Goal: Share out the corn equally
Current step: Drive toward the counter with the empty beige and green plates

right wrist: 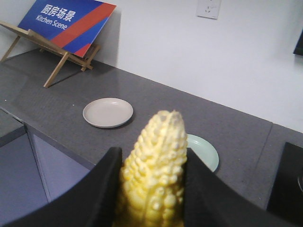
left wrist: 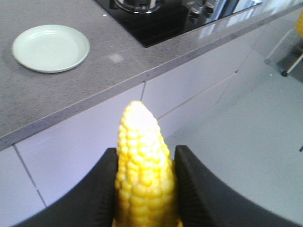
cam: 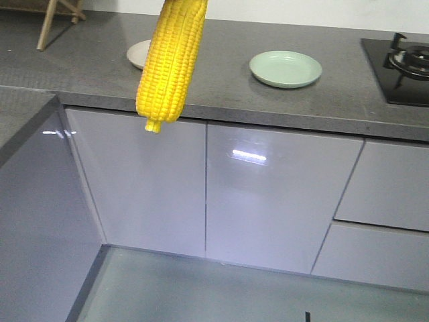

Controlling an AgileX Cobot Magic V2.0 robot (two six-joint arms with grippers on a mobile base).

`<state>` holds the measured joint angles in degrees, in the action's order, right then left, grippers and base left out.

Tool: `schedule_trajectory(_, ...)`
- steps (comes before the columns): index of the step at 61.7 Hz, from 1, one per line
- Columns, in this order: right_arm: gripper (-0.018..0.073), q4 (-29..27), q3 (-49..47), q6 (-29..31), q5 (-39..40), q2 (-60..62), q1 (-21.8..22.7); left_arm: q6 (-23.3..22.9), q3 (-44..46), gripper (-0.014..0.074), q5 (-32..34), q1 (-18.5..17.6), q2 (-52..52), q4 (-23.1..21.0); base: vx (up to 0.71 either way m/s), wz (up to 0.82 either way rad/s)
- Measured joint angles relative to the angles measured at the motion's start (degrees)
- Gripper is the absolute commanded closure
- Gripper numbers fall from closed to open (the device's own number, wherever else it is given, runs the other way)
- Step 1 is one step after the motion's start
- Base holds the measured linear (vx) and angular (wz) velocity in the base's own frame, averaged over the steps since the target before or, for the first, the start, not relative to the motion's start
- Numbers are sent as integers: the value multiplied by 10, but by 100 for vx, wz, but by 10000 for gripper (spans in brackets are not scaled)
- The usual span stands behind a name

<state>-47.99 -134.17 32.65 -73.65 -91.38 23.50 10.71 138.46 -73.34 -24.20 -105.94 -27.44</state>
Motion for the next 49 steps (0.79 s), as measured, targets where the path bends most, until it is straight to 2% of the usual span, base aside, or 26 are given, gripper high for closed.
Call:
schedule_trajectory(22,566,0,0,0,0,0,0,0,0,603,0,0,0,-1,-4,-20)
schedule_trajectory(49,566,0,0,0,0,0,0,0,0,603,0,0,0,-1,2,6)
